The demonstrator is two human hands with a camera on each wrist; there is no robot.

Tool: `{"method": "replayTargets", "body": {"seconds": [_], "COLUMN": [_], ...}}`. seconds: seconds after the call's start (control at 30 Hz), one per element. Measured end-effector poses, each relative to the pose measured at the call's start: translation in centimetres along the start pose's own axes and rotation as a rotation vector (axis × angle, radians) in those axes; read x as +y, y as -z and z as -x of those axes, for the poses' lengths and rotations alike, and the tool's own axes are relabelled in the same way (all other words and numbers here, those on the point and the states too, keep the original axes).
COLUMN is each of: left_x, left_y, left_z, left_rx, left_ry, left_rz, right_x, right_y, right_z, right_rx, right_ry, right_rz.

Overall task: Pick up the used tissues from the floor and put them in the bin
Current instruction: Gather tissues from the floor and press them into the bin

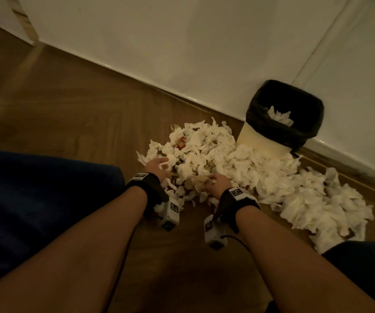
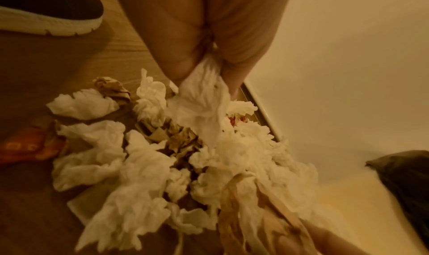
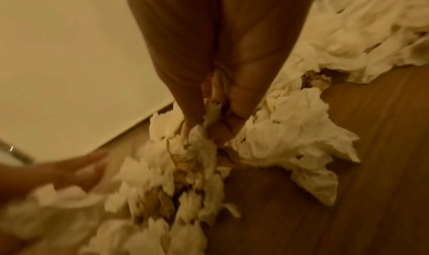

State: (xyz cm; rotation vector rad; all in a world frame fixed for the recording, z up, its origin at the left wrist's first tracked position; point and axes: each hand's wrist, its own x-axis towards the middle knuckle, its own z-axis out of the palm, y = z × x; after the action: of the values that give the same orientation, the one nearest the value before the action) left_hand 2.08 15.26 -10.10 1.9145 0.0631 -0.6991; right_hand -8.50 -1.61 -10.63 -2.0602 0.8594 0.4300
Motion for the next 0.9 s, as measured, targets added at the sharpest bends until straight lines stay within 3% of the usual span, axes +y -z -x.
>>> {"method": "replayTargets", "body": {"seconds": [0.17, 0.37, 0.57, 0.7, 0.9], "left_x": [1.5, 3.8, 7.1, 8.1, 9.4], "left_y": [-0.7, -1.6, -3.4, -4.5, -5.3], "left_z": [1.4, 4.1, 6.7, 7.9, 10.0], "left_rx": [-0.001, 0.039, -0.096, -0.209, -0.227], "left_ry": [-0.007, -0.118, -0.106, -0.140, -0.193], "left_rz": [0.097, 0.062, 0.071, -0.018, -0.011], "right_x": [0.2, -0.9, -2.4, -3.9, -5.6], "right_y": [3.2, 6.8, 9.1, 10.9, 13.8], "right_z": [3.1, 6.9, 10.9, 12.5, 15.6], "right_rx": [0.062, 0.003, -0.002, 0.123, 0.008], "right_ry": [-0.090, -0.207, -0.092, -0.001, 0.251], "right_rz": [-0.596, -1.395, -1.474, -1.358, -1.672]}}
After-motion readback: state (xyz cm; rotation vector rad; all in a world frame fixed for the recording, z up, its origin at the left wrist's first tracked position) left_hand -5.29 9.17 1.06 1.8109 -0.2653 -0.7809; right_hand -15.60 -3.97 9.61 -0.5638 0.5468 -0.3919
